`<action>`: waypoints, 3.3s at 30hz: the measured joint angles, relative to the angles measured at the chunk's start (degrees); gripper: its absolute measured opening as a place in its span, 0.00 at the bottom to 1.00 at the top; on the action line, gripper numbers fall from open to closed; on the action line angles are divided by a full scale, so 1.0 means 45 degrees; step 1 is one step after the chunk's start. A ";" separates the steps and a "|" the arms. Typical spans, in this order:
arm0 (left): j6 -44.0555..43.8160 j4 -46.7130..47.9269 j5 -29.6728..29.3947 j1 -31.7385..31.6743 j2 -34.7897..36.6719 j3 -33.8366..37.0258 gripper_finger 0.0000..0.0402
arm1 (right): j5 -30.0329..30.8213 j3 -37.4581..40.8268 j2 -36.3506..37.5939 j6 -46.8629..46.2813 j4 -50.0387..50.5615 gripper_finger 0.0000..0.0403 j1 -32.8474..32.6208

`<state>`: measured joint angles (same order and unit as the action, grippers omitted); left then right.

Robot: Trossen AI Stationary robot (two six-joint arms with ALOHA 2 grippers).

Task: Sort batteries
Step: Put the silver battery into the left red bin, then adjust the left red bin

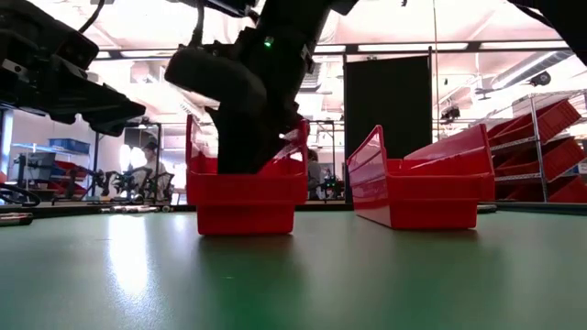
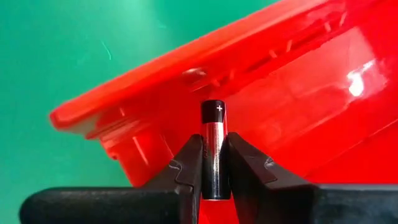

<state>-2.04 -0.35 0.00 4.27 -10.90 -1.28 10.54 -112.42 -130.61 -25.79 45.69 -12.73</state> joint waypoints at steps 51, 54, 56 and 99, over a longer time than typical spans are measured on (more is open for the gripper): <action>0.0000 -0.0002 -0.0001 0.0005 0.0000 0.0000 0.39 | -0.1767 -0.0992 0.0142 0.1765 0.0492 0.32 0.0470; 0.0000 -0.0002 0.0001 0.0005 0.0000 0.0000 0.39 | -0.1720 -0.1404 0.0165 0.2175 0.0519 0.34 0.0474; 0.0000 0.0002 -0.0002 0.0003 0.0000 0.0000 0.39 | -0.1687 -0.1685 0.0165 0.2618 0.0644 0.36 0.0521; 0.0000 0.0000 -0.0002 0.0005 0.0000 0.0000 0.39 | 0.0871 -0.3450 0.0119 0.1189 0.3390 0.29 0.4366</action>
<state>-2.04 -0.35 -0.01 4.29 -10.90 -1.28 14.46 -127.94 -130.07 -20.44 60.94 6.92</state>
